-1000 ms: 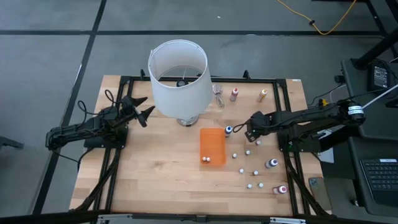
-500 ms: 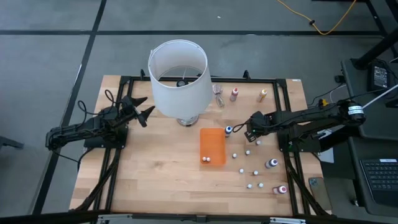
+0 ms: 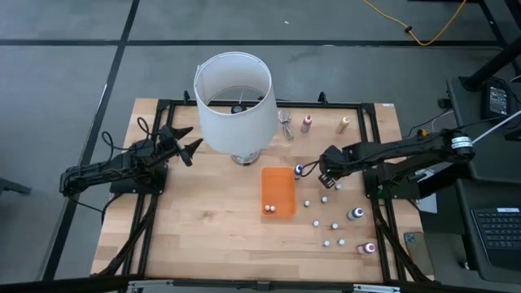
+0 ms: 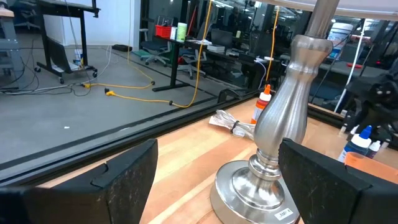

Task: Pick & Place food coloring
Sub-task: Put the small green food coloring bottle into the orange bin

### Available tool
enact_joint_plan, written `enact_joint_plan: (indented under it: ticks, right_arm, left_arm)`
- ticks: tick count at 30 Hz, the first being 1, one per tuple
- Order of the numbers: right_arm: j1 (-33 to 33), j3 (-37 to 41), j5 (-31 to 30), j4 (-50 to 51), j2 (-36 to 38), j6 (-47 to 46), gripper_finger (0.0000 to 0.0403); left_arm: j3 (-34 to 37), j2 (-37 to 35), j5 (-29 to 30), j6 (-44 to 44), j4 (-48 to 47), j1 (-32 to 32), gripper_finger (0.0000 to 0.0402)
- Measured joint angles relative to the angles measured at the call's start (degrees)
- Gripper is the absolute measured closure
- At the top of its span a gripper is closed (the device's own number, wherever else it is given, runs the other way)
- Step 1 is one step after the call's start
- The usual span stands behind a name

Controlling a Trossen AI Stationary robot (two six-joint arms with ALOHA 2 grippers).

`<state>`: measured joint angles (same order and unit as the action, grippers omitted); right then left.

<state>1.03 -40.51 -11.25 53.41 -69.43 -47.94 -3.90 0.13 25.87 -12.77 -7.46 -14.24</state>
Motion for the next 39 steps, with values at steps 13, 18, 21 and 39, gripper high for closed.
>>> enact_joint_plan:
  ticks: [13,18,21,39]
  right_arm:
    - [10.4,-20.0,0.8,7.7,-12.5,3.5,0.0342]
    - [13.9,-29.1,0.8,8.9,-18.2,5.0,0.0341]
    - [15.6,-33.9,0.8,8.8,-21.7,6.3,0.0342]
    - [18.1,-44.4,0.6,1.5,-35.5,15.2,0.0342]
  left_arm:
    - [0.0,0.0,0.0,0.0,0.0,0.0,0.0080]
    - [0.0,0.0,0.0,0.0,0.0,0.0,0.0079]
    - [0.0,0.0,0.0,0.0,0.0,0.0,0.0079]
    - [0.0,0.0,0.0,0.0,0.0,0.0,0.0080]
